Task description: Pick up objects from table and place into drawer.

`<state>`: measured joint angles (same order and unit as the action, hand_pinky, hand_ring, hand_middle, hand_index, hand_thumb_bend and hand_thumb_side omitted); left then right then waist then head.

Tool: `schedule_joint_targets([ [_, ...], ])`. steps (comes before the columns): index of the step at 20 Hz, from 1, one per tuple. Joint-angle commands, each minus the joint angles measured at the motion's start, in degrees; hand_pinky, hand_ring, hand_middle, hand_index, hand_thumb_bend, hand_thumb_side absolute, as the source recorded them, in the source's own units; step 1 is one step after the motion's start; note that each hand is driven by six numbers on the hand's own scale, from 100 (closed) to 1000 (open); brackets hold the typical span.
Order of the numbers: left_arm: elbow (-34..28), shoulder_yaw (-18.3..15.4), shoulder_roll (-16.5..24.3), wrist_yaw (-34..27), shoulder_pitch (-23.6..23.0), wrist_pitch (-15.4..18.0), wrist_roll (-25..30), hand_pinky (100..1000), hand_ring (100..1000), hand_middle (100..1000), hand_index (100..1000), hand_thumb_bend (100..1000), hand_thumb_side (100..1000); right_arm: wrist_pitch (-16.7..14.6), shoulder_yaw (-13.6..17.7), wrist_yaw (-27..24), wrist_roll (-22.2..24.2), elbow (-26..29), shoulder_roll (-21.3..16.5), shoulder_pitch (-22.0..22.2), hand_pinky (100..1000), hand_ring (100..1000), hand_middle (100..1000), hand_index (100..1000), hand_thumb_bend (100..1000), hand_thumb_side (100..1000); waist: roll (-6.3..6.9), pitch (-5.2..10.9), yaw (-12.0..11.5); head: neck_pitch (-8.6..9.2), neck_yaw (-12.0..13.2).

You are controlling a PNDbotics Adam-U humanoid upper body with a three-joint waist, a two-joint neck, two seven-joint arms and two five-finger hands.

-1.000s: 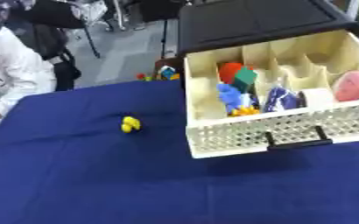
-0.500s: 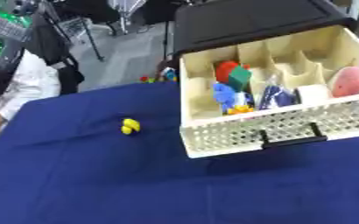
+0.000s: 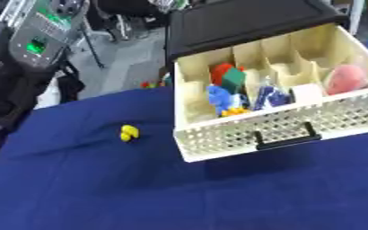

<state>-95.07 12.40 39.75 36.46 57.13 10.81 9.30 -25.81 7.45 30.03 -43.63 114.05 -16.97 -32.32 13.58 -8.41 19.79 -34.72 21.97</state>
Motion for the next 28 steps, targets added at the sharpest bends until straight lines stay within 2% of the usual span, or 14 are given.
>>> schedule_joint_targets([
  [1,0.91,0.42,0.32,-3.07,1.50,-0.40,-1.33,468,635,545,678,100,656,-0.09,0.38,-0.46,-0.73,0.55,0.13,-0.83,591,650,596,757,100,1000,-0.63,1.08,0.07,-0.72,-0.14],
  [4,2.07,1.23,-0.58,-6.20,1.80,-0.74,-2.40,450,623,531,673,100,651,0.12,0.51,-0.52,-0.83,0.55,0.44,-0.73,592,651,595,758,100,1000,-0.63,0.99,0.29,-0.80,-0.23],
  [7,3.39,2.05,-1.45,-12.89,1.50,-1.00,-3.87,415,600,504,662,101,636,0.31,0.72,-0.46,-1.01,0.55,0.65,-0.64,592,652,594,759,100,1000,-0.63,0.96,0.32,-1.27,-0.92],
  [11,3.81,3.49,-1.53,-26.30,0.66,-2.19,-3.77,387,583,483,653,139,613,0.67,1.01,-0.26,-1.40,0.55,0.80,-0.69,592,652,594,760,100,1000,-0.63,0.72,0.33,-1.87,-3.62],
  [16,3.46,5.18,-1.13,-37.51,-0.63,-4.64,-0.96,373,575,473,650,167,602,0.78,1.17,-0.01,-1.85,0.55,0.97,-1.11,592,653,594,760,100,999,-0.63,0.10,0.65,-1.82,-6.81],
  [20,5.35,5.49,-1.49,-40.41,-0.99,-5.39,0.01,368,572,470,648,193,602,0.78,1.13,0.05,-2.02,0.55,1.11,-1.36,593,654,593,760,100,998,-0.63,-0.35,0.82,-1.25,-7.05],
  [24,8.52,5.26,-2.81,-43.17,-0.51,-4.52,-0.46,358,567,459,644,223,599,0.78,1.02,0.00,-1.94,0.55,1.38,-1.50,593,654,592,761,100,999,-0.63,-0.72,1.04,-0.82,-6.83],
  [27,10.45,5.33,-3.50,-46.67,0.08,-3.51,-0.25,369,578,472,657,311,614,0.82,1.05,-0.05,-1.94,0.55,1.53,-1.39,594,655,591,762,100,998,-0.63,-0.81,1.11,-0.73,-6.76],
  [28,10.85,5.38,-3.73,-48.02,0.21,-3.18,0.12,384,593,488,677,390,644,0.84,1.05,-0.06,-1.92,0.55,1.59,-1.35,594,655,591,762,100,997,-0.63,-0.80,1.11,-0.69,-6.70],
])
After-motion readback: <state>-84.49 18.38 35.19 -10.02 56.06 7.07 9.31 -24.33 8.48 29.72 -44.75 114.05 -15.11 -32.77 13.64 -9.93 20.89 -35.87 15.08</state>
